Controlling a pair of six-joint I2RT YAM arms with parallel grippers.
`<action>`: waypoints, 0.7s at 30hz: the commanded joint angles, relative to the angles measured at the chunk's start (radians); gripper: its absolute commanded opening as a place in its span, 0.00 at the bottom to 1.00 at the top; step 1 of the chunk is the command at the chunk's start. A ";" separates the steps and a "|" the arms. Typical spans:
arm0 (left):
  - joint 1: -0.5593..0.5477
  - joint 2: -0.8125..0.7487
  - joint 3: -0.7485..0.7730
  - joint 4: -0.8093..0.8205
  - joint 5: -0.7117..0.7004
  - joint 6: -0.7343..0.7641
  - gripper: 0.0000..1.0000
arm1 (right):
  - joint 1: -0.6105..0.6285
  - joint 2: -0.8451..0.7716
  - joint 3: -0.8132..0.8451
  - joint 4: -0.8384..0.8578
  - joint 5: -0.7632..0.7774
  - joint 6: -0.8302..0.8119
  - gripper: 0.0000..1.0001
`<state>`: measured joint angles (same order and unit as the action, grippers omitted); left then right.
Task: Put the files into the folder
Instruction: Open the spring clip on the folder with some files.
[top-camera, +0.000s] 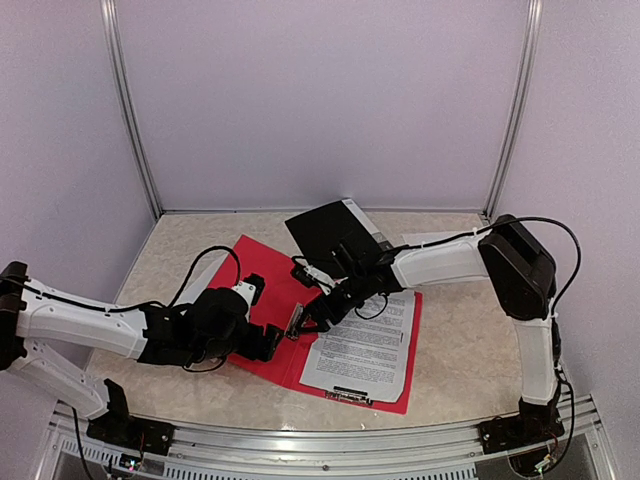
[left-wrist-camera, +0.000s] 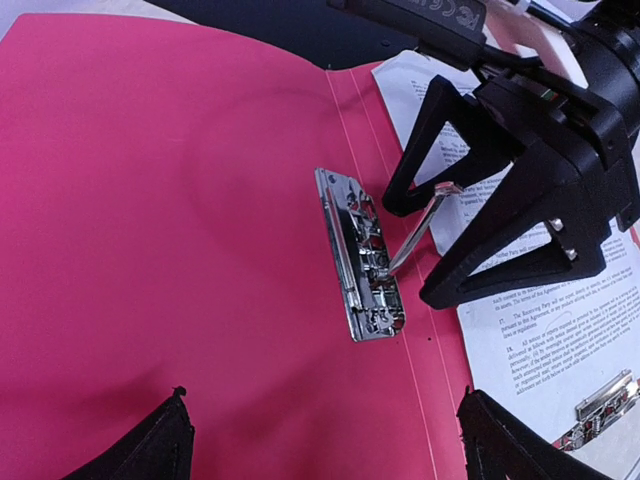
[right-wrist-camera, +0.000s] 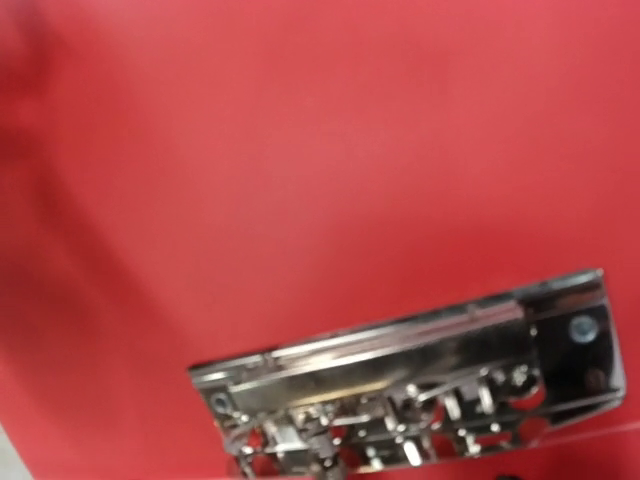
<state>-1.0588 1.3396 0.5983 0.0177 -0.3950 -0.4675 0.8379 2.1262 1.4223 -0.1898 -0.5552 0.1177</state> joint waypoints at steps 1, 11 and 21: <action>0.010 0.003 -0.015 -0.015 -0.019 -0.014 0.89 | 0.023 -0.072 -0.021 0.001 0.030 0.005 0.71; 0.032 0.008 -0.023 -0.015 -0.007 -0.035 0.88 | 0.057 -0.077 0.008 -0.055 0.078 -0.018 0.70; 0.098 -0.013 -0.041 -0.047 0.024 -0.103 0.88 | 0.130 -0.101 0.014 -0.087 0.136 -0.015 0.69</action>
<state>-0.9894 1.3415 0.5835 0.0067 -0.3935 -0.5289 0.9298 2.0693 1.4128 -0.2443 -0.4519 0.1089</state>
